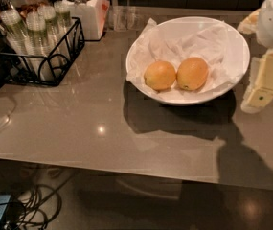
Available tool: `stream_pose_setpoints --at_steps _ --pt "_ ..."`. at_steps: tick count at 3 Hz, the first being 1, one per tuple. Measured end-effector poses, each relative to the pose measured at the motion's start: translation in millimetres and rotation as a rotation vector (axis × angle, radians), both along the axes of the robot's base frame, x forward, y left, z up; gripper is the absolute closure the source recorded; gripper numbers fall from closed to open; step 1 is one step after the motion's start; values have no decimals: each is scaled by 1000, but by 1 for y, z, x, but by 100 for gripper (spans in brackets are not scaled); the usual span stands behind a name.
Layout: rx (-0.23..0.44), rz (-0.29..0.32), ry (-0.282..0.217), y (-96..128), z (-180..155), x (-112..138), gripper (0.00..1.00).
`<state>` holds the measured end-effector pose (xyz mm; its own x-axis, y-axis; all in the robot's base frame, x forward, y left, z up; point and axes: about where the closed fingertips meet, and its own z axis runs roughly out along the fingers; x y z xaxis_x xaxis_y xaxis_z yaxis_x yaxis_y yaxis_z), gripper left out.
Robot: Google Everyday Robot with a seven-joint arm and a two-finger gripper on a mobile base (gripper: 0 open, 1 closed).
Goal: Pick orange from white bowl
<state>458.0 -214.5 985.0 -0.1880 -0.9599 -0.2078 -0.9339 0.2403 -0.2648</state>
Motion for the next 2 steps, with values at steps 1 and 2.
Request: stream_pose_setpoints --at_steps 1,2 --pt "-18 121 -32 20 19 48 0" --pt "8 141 -119 33 53 62 0"
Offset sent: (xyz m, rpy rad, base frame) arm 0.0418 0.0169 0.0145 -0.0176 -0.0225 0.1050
